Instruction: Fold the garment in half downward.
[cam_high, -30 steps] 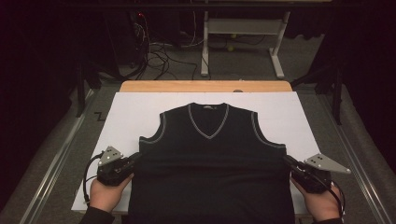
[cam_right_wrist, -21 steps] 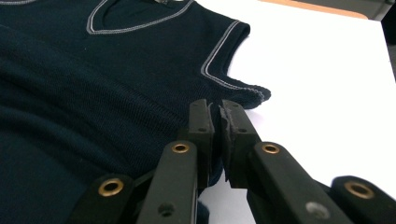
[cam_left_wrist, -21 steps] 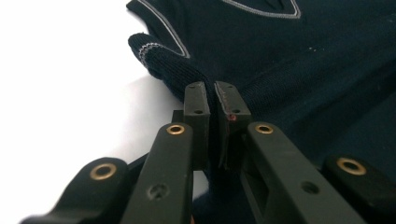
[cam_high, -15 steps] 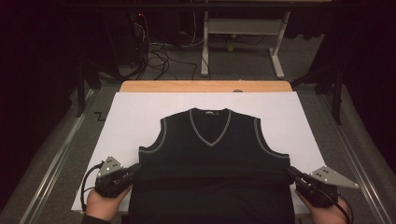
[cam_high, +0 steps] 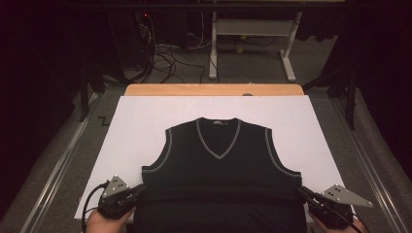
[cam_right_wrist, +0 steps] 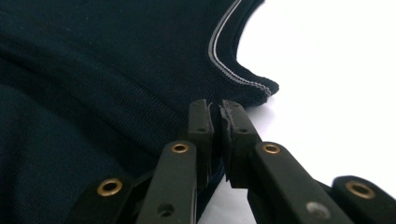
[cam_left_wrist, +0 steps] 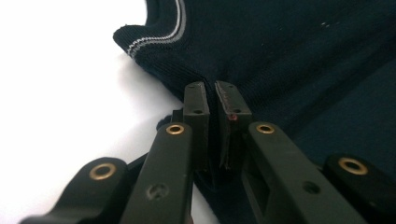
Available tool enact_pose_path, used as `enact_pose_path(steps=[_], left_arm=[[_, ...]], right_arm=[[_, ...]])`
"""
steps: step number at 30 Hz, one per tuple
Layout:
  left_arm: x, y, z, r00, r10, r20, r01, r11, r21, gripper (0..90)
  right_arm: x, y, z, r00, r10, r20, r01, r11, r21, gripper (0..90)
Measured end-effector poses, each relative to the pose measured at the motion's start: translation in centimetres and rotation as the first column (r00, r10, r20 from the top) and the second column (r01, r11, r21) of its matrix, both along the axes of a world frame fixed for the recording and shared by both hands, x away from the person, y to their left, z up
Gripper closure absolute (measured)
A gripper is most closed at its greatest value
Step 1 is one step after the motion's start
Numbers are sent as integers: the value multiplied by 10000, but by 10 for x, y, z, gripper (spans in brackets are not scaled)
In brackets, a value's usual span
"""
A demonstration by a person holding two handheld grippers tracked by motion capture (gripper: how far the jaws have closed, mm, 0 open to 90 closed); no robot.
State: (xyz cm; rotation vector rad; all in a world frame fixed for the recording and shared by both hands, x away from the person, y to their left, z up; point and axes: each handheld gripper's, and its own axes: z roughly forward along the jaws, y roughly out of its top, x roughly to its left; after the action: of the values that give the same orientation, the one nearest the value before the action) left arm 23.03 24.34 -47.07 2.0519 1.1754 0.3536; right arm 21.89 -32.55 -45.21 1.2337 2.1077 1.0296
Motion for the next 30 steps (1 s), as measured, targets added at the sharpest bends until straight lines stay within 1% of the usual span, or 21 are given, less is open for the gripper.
enact_pose_path(steps=[1,2,3,4,5,6,7,8,9,10,12,13,14,16,18,21,24,25,26,29,30], left_arm=[[1,0,-2,9999,27,-121,-26,10000,96,795],[3,2,-4,9996,83,-261,-83,10000,-14,777],[3,2,-4,9996,83,-261,-83,10000,-14,761],[4,3,-4,9994,195,-275,-199,9997,-133,720],[4,3,-4,9994,195,-275,-199,9997,-133,684],[5,5,-2,9995,327,12,-326,9987,-396,619],[5,6,-1,9985,511,189,-502,9976,-467,572],[5,6,-1,9985,511,189,-502,9976,-467,518],[7,8,0,9975,637,309,-619,9965,-562,518],[11,13,1,9955,835,449,-788,9920,-986,452],[18,15,4,9941,834,695,-745,9898,-1218,387],[18,15,4,9941,834,695,-745,9898,-1218,373],[25,17,7,9920,876,907,-737,9864,-1467,364],[34,17,12,9907,965,962,-788,9816,-1738,318],[37,16,13,9900,950,1042,-749,9805,-1814,306],[49,10,17,9899,798,1173,-598,9845,-1648,286],[67,3,21,9897,770,1204,-556,9836,-1717,203],[67,3,21,9897,770,1204,-556,9836,-1717,178],[72,1,22,9894,810,1209,-597,9836,-1699,134],[84,-3,27,9871,909,1316,-699,9852,-1564,117],[87,-5,29,9856,925,1418,-719,9869,-1445,76]], right_arm=[[1,1,-2,9999,27,-125,-28,10000,-50,834],[3,2,-7,9993,118,-353,-125,9997,-218,819],[3,2,-7,9993,118,-353,-125,9997,-218,819],[5,2,-10,9987,32,-516,-37,9999,-94,768],[5,2,-10,9987,32,-516,-37,9999,-94,768],[7,1,-7,9993,-122,-365,128,9998,167,674],[7,0,-6,9995,-163,-278,171,9995,272,648],[7,0,-6,9995,-163,-278,171,9995,272,648],[8,-1,-4,9995,-247,-197,255,9987,435,609],[11,-2,-2,9993,-374,68,370,9976,594,529],[16,-4,0,9980,-526,343,499,9959,750,443],[16,-4,0,9980,-526,343,499,9959,750,443],[24,-6,0,9968,-629,497,576,9931,1024,389],[33,-7,1,9963,-642,580,564,9903,1269,340],[37,-7,2,9961,-626,628,538,9895,1345,315],[48,-4,5,9951,-552,825,442,9906,1297,226],[63,1,11,9935,-543,999,418,9914,1237,152],[63,1,11,9935,-543,999,418,9914,1237,152],[72,5,12,9940,-525,956,401,9912,1265,126],[81,8,13,9939,-494,983,372,9918,1223,79],[90,12,15,9939,-488,991,370,9924,1170,38]])
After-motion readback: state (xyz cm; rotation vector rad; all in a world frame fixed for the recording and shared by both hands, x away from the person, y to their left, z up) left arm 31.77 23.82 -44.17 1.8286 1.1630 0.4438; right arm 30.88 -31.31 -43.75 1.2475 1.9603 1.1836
